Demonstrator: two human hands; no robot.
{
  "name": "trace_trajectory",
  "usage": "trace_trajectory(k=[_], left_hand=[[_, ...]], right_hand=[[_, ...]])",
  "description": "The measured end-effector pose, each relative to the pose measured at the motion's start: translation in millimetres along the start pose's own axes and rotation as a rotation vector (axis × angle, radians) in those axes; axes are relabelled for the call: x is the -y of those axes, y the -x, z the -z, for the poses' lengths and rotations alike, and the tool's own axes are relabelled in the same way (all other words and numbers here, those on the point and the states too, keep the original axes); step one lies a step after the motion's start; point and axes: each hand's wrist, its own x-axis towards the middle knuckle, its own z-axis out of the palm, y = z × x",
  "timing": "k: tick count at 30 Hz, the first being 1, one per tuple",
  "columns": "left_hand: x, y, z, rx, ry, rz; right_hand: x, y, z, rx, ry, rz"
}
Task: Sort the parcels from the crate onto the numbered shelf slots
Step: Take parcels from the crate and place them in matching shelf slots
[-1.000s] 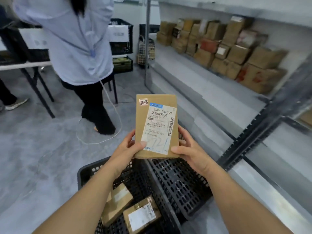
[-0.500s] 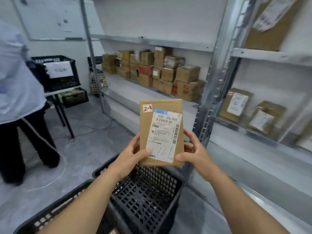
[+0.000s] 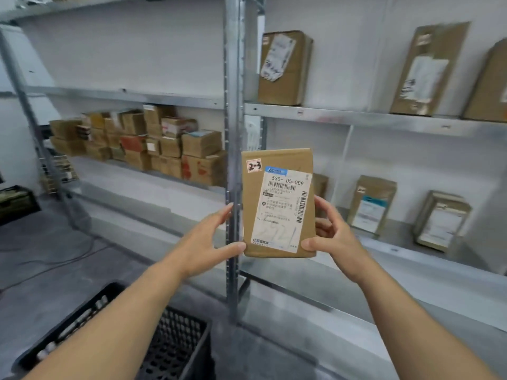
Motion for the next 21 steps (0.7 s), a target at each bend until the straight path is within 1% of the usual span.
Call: trace_trajectory(k=[3,8,14,21], left_hand=[[-23.9,-28.9,-22.8,0.006,-0.098,-0.096],[-53.0,-71.3,-63.9,0.057,-0.209,-0.193],[-86.7,-116.9,-116.8,0.16,-0.147,-0.38],[-129.7,-156.0,-174.3,0.27,-0.11,-0.553]], right_hand=[[3.5,13.8,43.8,-0.083,0.039,0.015],[8.7,43.5,99.4,-0.231,0.078,0.018],[13.0,81.8,139.5,-0.431,0.123,0.011],[21.4,127.3,172.6,-0.649,0.187,-0.053]])
